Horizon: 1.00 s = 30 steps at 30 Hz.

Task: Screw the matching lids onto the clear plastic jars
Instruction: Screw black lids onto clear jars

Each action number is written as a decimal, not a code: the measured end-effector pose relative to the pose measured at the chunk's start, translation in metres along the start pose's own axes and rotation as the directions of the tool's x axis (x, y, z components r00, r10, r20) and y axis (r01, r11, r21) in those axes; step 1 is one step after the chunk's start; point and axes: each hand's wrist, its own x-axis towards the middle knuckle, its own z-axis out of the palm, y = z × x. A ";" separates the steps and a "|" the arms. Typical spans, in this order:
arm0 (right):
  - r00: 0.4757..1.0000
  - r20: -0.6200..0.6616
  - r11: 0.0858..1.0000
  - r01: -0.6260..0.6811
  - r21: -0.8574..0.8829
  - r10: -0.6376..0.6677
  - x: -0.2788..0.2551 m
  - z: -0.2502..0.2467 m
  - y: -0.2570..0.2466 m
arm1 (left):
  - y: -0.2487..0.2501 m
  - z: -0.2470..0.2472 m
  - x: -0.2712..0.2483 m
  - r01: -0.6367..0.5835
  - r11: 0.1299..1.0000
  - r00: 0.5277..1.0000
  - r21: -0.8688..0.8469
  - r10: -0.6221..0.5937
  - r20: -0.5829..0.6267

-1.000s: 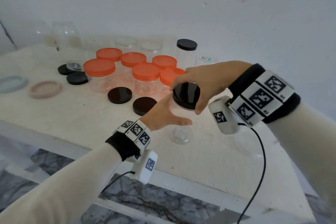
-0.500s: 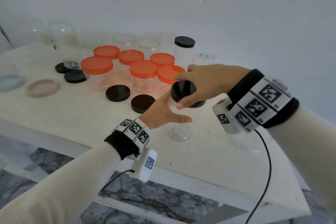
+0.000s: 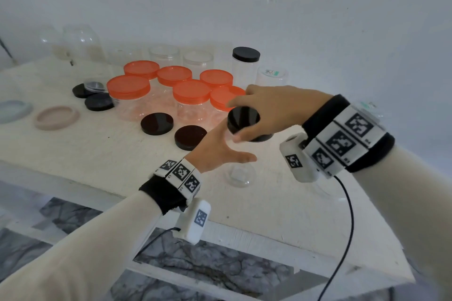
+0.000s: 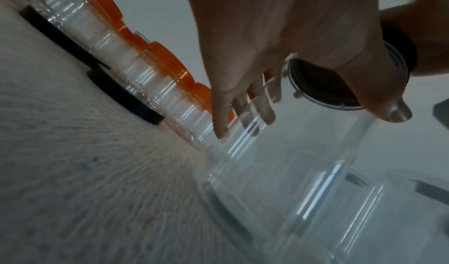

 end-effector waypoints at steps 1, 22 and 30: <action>0.996 0.063 0.997 0.051 0.064 -0.055 -0.003 -0.005 0.002 | 0.002 -0.001 0.000 -0.002 1.000 1.000 0.006 0.002 0.004; 0.992 -0.125 1.000 0.017 0.008 -0.016 0.003 0.002 -0.003 | 0.004 0.005 -0.007 -0.001 1.000 1.000 -0.009 0.001 -0.024; 0.995 -0.092 0.986 0.040 0.160 -0.026 0.002 -0.001 0.001 | 0.003 0.004 -0.006 0.017 1.000 1.000 0.012 -0.017 -0.004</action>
